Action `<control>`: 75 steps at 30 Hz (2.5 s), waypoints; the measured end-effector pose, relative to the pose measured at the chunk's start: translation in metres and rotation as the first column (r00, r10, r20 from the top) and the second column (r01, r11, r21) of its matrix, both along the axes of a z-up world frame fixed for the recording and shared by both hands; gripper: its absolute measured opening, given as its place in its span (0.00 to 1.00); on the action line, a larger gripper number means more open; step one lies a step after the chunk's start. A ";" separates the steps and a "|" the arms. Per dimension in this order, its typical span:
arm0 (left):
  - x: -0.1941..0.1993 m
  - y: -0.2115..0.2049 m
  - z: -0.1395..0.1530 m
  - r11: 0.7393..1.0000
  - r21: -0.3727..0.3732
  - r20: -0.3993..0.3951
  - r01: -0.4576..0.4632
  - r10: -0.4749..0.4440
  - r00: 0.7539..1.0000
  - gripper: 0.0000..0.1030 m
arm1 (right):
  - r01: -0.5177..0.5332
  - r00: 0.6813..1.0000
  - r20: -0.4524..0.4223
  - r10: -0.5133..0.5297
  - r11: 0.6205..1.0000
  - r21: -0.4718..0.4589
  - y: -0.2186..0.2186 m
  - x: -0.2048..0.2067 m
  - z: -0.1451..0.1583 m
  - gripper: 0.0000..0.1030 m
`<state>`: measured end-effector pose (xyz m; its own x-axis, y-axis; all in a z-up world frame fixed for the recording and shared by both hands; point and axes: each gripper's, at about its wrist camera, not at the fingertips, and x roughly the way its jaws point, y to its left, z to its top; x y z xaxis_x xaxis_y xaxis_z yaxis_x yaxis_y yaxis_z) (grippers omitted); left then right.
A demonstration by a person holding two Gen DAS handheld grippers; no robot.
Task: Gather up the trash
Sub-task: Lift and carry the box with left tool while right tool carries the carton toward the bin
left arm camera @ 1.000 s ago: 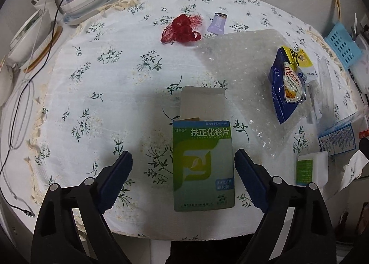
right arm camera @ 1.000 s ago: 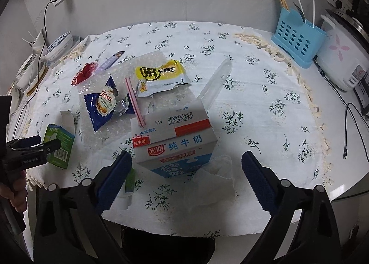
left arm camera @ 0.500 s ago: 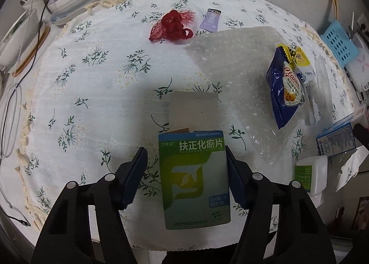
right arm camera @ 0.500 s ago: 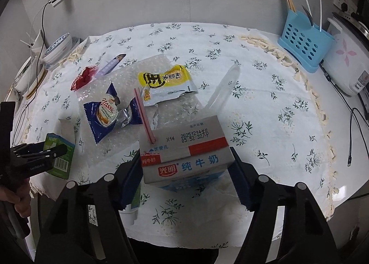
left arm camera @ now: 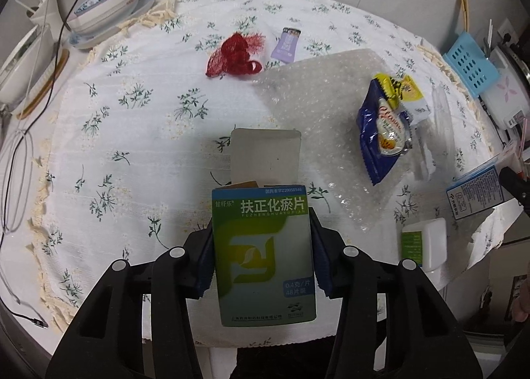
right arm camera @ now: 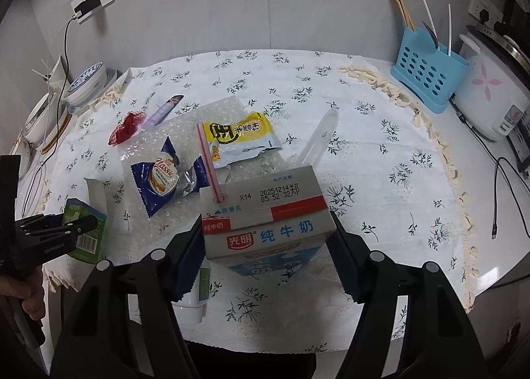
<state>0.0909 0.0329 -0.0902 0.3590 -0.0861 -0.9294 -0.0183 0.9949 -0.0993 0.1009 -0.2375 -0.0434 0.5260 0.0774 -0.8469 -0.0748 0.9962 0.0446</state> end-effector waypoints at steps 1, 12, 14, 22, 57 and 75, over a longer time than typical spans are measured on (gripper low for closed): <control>-0.002 -0.001 0.004 1.000 0.001 0.013 0.003 -0.003 1.000 0.46 | 0.000 1.000 0.002 0.000 1.000 0.000 0.000 -0.001 0.001 0.63; -0.024 -0.011 0.042 1.000 -0.006 0.082 0.014 -0.014 0.997 0.46 | 0.008 0.999 0.038 -0.008 1.000 0.021 -0.003 -0.019 0.023 0.63; -0.028 -0.014 0.048 1.000 -0.015 0.091 0.019 -0.018 0.996 0.46 | 0.005 0.999 0.047 -0.006 1.000 0.025 -0.003 -0.024 0.028 0.63; -0.045 -0.025 0.064 0.999 -0.029 0.119 0.042 -0.038 0.992 0.46 | -0.007 0.997 0.073 0.004 0.999 0.041 -0.005 -0.042 0.043 0.63; -0.130 -0.069 0.075 0.999 -0.029 0.147 0.042 -0.037 0.988 0.46 | -0.068 0.994 0.092 0.066 0.997 0.023 -0.016 -0.134 0.055 0.63; -0.167 -0.094 0.033 0.999 -0.038 0.105 0.039 -0.035 0.994 0.46 | -0.062 0.998 0.028 0.062 0.998 -0.007 -0.038 -0.174 0.020 0.63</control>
